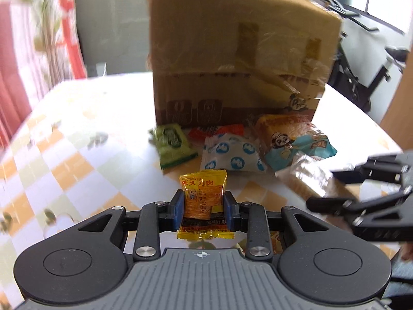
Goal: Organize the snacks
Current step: 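Lift both held snacks over the box and open both tools inside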
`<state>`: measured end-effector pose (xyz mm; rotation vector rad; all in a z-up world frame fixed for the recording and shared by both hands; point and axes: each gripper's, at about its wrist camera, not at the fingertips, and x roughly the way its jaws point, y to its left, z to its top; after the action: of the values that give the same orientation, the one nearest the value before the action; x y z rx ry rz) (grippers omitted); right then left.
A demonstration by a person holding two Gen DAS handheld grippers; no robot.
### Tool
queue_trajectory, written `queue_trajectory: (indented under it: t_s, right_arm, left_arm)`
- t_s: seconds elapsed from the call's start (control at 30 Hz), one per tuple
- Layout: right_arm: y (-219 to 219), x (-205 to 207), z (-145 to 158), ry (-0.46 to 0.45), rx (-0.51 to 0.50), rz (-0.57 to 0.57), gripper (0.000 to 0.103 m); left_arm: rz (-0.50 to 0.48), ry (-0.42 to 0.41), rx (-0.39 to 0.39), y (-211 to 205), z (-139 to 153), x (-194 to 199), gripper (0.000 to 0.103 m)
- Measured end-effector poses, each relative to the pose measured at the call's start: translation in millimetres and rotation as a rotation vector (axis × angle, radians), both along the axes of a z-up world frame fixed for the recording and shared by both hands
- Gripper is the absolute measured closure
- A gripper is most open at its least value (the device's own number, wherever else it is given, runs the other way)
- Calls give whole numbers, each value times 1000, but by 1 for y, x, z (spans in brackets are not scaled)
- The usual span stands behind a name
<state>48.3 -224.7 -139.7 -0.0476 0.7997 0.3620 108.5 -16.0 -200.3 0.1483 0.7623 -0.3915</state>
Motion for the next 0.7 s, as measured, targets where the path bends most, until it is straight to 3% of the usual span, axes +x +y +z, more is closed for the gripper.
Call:
queue_trajectory:
  t_s: [0.07,0.3,0.43,0.53,0.7]
  right_arm:
    - [-3,-4,12,-27,16,-3,54]
    - [-19,9,75,-185,54,-34,54]
    - [-26,37,123,-307,57,-20,54]
    - [-27,63,153,-379,32,-3,54]
    - [-35,117,176,-436,-13,-38,54]
  left_arm:
    - [-22,-31,2,0,10,-1,70]
    - [-24,-154,-100,6,73,21,70]
    - [-15,-232,-180,7,119,45,70]
    - [-17,-296,-198,-2,148,67,70]
    - [-7,-343,-225,-22,179,107,70]
